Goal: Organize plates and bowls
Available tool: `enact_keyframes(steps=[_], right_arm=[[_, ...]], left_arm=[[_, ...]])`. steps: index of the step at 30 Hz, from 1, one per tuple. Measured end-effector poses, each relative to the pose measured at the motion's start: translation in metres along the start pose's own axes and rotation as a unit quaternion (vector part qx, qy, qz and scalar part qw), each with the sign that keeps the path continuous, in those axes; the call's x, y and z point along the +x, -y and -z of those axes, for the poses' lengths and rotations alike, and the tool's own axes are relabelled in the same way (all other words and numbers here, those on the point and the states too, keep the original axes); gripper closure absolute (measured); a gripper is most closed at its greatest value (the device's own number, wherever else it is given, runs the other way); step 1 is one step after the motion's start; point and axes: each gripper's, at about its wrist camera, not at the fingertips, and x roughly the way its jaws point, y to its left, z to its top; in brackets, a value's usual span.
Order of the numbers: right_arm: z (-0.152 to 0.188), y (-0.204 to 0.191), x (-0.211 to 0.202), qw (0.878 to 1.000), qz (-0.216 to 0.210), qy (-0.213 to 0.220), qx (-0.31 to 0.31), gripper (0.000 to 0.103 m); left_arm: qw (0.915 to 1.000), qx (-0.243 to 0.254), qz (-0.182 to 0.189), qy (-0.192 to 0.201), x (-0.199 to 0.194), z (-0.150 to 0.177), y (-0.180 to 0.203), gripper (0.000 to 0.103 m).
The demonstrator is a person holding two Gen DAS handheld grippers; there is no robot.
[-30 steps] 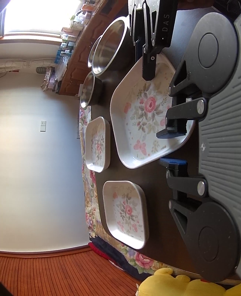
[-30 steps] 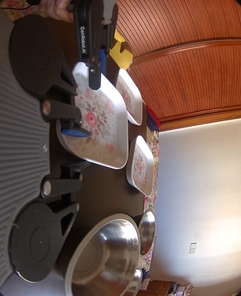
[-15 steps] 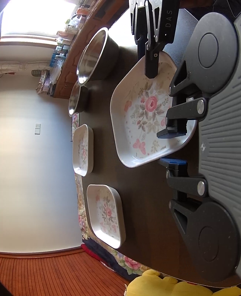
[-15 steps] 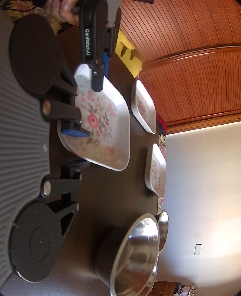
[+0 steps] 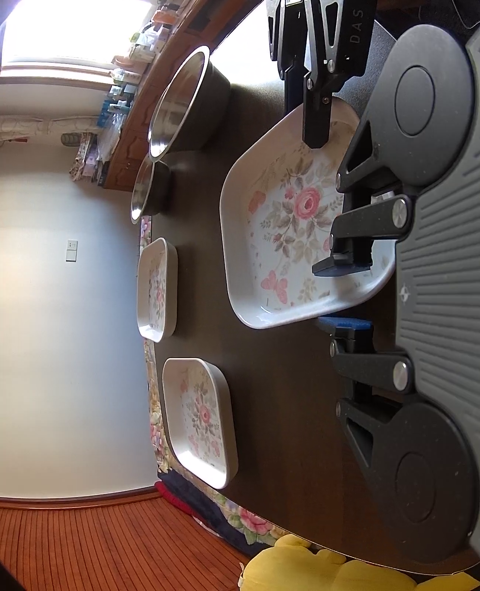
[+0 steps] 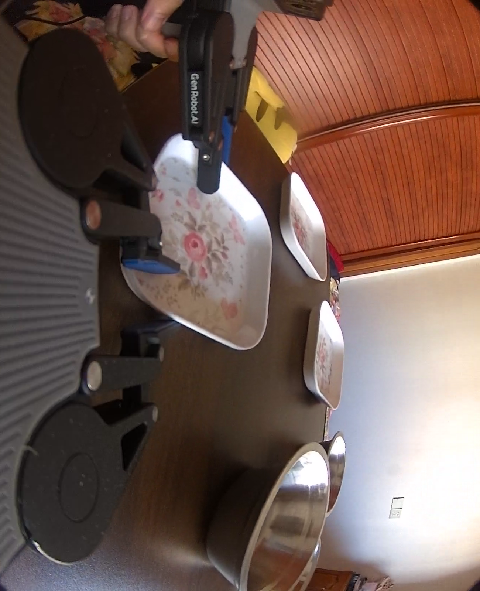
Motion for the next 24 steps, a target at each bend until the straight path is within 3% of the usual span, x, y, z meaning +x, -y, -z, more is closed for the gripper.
enact_keyframes(steps=[24], right_arm=[[-0.008,0.007,-0.005,1.000,0.015,0.020,0.006,0.073]], left_arm=[[0.9997,-0.022,0.000,0.011,-0.005,-0.002,-0.013,0.078]])
